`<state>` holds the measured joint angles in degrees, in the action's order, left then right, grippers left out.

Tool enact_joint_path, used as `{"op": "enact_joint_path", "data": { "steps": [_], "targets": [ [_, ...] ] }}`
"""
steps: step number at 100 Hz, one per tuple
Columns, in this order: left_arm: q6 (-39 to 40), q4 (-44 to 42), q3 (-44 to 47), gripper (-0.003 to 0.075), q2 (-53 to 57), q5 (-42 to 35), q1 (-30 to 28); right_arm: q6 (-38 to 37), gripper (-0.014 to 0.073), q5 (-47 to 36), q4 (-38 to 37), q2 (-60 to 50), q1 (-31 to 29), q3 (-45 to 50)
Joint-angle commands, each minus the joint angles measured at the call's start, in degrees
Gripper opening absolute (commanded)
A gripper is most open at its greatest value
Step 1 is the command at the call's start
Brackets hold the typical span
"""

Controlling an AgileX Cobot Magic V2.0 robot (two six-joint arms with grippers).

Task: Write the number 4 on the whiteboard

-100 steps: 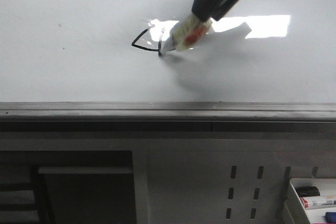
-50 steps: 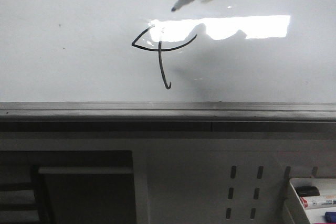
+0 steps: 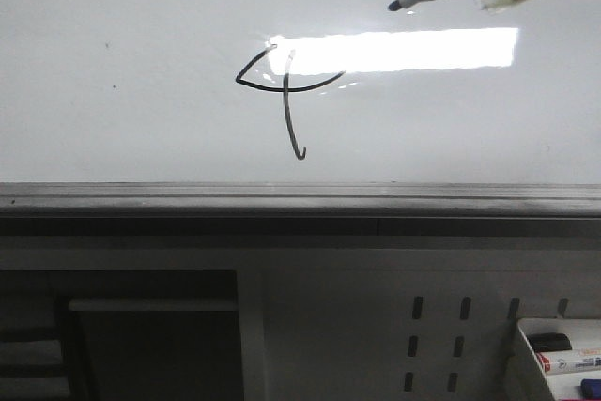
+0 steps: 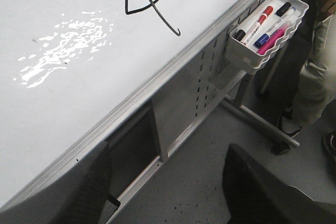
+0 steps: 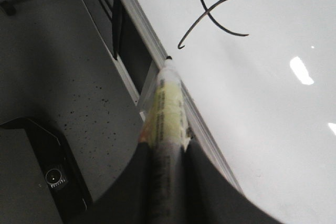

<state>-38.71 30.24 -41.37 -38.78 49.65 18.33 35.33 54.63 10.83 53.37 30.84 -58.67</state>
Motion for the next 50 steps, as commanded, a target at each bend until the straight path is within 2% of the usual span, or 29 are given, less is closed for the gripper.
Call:
{"op": "enact_joint_path", "data": {
  "steps": [1, 10, 17, 30, 37, 50],
  "targets": [
    [0.7, 3.41, -1.06, 0.0417, -0.92, -3.49, -0.16, 2.1, -0.0046, -4.44, 0.34, -1.64, 0.12, -0.94],
    [-0.33, 5.16, -0.7, 0.0417, -2.17, -3.77, 0.09, 3.57, -0.0046, -5.26, 0.34, -2.05, 0.12, -0.94],
    [-5.82, 6.88, -0.94, 0.0417, -3.82, -3.55, 0.88, 7.55, -0.0046, -5.59, 2.15, -1.44, 0.12, -0.94],
    [-19.98, 13.54, -2.32, 0.0417, -6.85, -3.46, 4.34, 22.38, -0.0046, -5.67, 8.99, 0.46, 0.75, -0.94],
    [-24.49, 15.16, -4.11, 0.0417, -9.2, -3.46, 6.61, 28.64, -0.0046, -5.88, 11.3, 1.7, 2.0, -0.94],
    [-25.36, 14.56, -8.7, 0.0417, -14.73, -3.46, 11.1, 29.88, -0.0046, -8.07, 11.62, 3.9, 5.0, -0.94]
  ]
}}
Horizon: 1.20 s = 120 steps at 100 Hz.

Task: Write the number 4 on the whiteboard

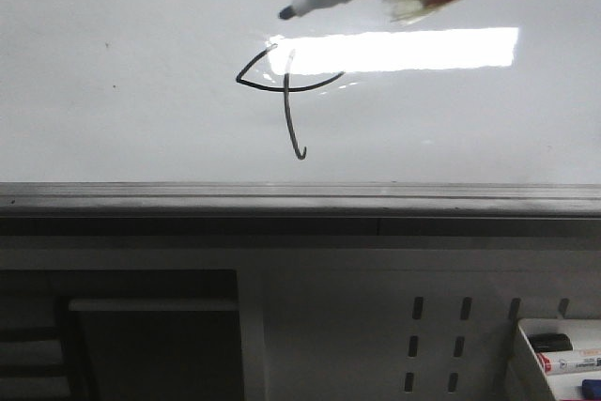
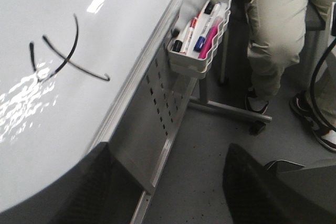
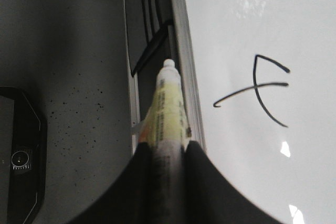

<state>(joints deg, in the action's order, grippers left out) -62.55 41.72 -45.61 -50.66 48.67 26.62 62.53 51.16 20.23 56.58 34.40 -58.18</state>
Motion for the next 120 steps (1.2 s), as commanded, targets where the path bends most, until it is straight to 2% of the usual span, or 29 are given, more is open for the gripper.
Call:
{"op": "enact_joint_path", "data": {
  "steps": [1, 10, 32, 72, 80, 86, 99, 120],
  "targets": [
    [-1.52, 3.08, -4.71, 0.0417, -3.15, -2.48, 3.32, 2.8, -0.0046, -4.61, 2.23, 0.91, 1.6, -1.43],
    [-1.96, 1.65, -7.92, 0.0417, -7.04, -2.48, 6.38, 5.38, -0.0046, -5.39, 2.11, 2.3, 3.43, -1.43],
    [-1.96, -1.3, -14.14, 0.0417, -15.63, -2.6, 12.38, 5.39, -0.0046, -10.04, 2.02, 3.47, 4.43, -1.43],
    [-1.96, -1.88, -19.84, 0.041, -22.8, -3.08, 13.56, 5.39, -0.0046, -10.34, 2.02, 3.47, 4.43, -1.43],
    [-1.96, -2.25, -19.84, 0.0346, -22.8, -2.94, 13.56, 5.39, -0.0046, -10.34, 2.02, 3.47, 4.43, -1.43],
    [-1.96, -2.63, -19.84, 0.026, -22.8, -2.94, 13.56, 5.39, -0.0046, -10.34, 2.28, 3.47, 4.43, -1.43],
    [-1.96, -2.96, -19.84, 0.0139, -22.8, -2.94, 13.56, 5.39, -0.0046, -11.06, 2.81, 3.47, 4.43, -1.43],
    [-1.96, -2.96, -19.84, 0.0053, -22.8, -2.94, 13.56, 5.39, -0.0046, -10.56, 3.2, 3.74, 4.43, -1.43]
  ]
}}
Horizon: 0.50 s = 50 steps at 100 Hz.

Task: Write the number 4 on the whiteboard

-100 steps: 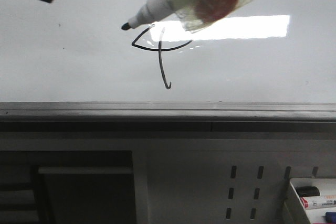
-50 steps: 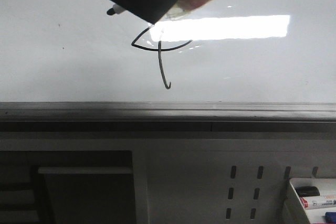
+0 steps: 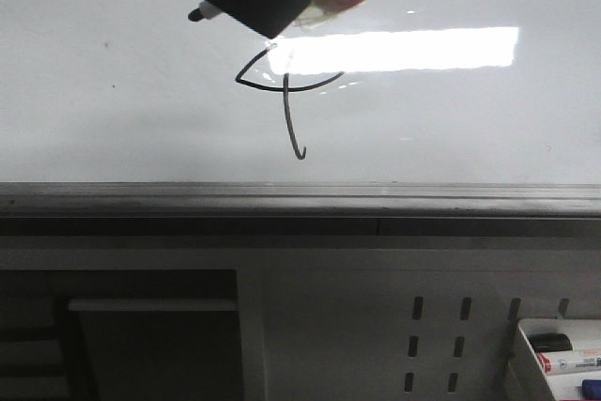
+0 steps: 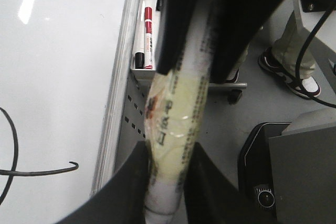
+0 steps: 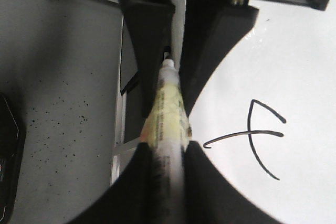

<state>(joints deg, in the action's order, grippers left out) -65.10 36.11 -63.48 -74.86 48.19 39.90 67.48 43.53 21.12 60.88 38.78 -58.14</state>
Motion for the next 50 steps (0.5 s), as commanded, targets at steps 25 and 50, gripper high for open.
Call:
{"op": "enact_joint_path", "data": {
  "steps": [25, 50],
  "targets": [
    [0.6, 2.64, -1.97, 0.0039, 1.4, -2.46, 0.27, 0.44, 0.0087, -2.18, 2.3, -0.48, 0.04, -1.48],
    [2.39, -2.07, -1.97, 0.0039, 1.93, -2.72, -0.13, -1.1, 0.034, -2.16, -1.49, -3.65, 0.04, -2.54]
  ]
}}
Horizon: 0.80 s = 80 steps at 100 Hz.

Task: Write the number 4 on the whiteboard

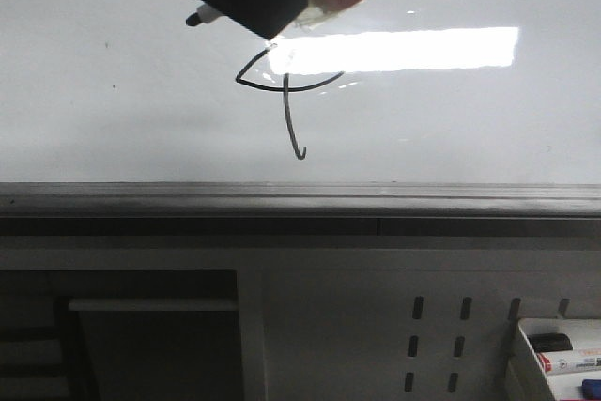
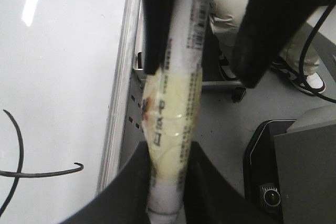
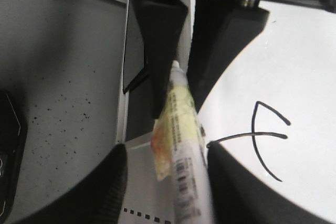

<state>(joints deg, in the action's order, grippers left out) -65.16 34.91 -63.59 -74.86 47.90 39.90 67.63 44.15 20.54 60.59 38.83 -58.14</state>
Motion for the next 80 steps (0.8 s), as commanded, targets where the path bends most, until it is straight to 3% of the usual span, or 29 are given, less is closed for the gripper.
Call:
{"op": "enact_joint_path", "data": {
  "steps": [1, 15, 36, 52, 64, 80],
  "targets": [
    [2.69, -1.06, -1.86, 0.0039, 1.94, -2.43, -0.25, -1.62, 0.034, -2.78, -1.11, -3.62, -0.01, -2.64],
    [8.07, -2.68, -1.86, 0.0039, 3.74, -3.44, -3.63, -9.59, 0.034, -3.76, -6.37, -9.32, -0.01, -3.15],
    [17.29, -3.74, -1.49, 0.0039, 8.21, -2.41, -14.1, -26.5, 0.034, -1.1, -13.05, -16.86, -2.15, -3.02],
    [22.07, -4.5, 3.91, 0.0039, 12.41, -3.07, -24.09, -29.48, 0.034, 1.64, -13.53, -18.69, -4.61, -1.4],
    [24.24, -2.0, 11.7, 0.0039, 15.48, -9.7, -30.93, -29.48, 0.034, 1.99, -13.53, -18.47, -5.26, 0.89],
    [24.24, 10.18, 22.38, 0.0039, 16.87, -25.71, -36.46, -29.48, 0.034, 1.86, -13.43, -18.47, -5.26, 2.66]
  ]
}}
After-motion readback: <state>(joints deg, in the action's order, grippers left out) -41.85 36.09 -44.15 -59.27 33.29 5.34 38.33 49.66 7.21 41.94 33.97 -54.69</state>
